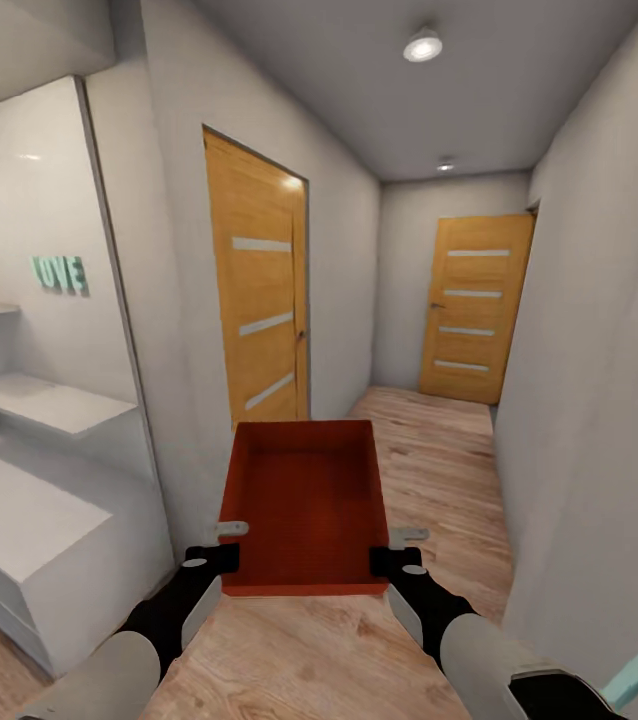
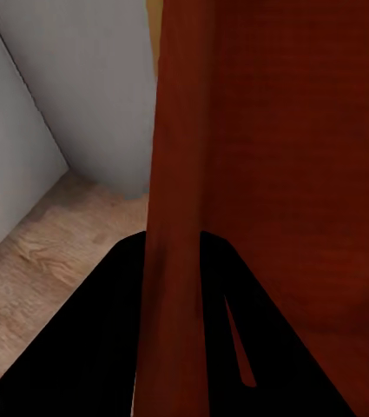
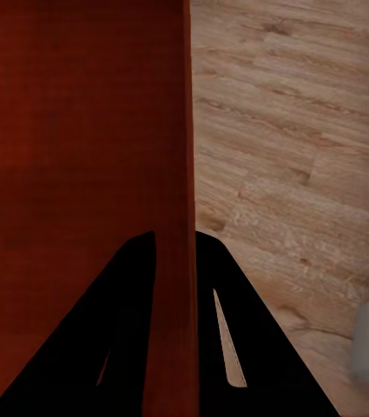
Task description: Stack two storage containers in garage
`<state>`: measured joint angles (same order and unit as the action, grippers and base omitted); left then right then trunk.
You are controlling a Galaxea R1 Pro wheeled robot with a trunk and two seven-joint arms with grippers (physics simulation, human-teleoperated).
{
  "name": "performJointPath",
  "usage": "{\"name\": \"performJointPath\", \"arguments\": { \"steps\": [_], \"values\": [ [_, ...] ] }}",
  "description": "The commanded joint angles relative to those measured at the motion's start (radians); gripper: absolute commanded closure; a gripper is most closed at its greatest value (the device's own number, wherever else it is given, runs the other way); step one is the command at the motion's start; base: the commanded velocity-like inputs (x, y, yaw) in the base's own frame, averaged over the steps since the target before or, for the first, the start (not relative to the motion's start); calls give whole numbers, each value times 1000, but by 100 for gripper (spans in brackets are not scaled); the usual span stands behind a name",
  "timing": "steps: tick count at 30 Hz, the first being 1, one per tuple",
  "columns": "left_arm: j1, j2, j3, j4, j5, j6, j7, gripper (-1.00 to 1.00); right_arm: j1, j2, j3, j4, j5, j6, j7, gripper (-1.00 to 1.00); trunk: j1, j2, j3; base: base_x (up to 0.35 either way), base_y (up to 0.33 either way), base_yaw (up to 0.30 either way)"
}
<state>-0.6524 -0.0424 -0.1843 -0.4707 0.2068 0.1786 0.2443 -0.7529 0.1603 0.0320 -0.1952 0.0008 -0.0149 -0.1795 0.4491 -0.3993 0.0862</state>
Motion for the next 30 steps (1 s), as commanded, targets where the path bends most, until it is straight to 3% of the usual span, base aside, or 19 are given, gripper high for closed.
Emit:
{"name": "performJointPath", "arguments": {
  "steps": [1, 30],
  "values": [
    [0, 3, 83, 0, 6, 7, 66, 100, -1, -42, -34, -3, 15, -53, -31, 100, 1, -1, 0, 323, 0, -196],
    [0, 1, 83, 3, 6, 7, 66, 100, -1, -42, -34, -3, 14, -52, -30, 100, 1, -1, 1, 323, 0, -24]
  ]
}}
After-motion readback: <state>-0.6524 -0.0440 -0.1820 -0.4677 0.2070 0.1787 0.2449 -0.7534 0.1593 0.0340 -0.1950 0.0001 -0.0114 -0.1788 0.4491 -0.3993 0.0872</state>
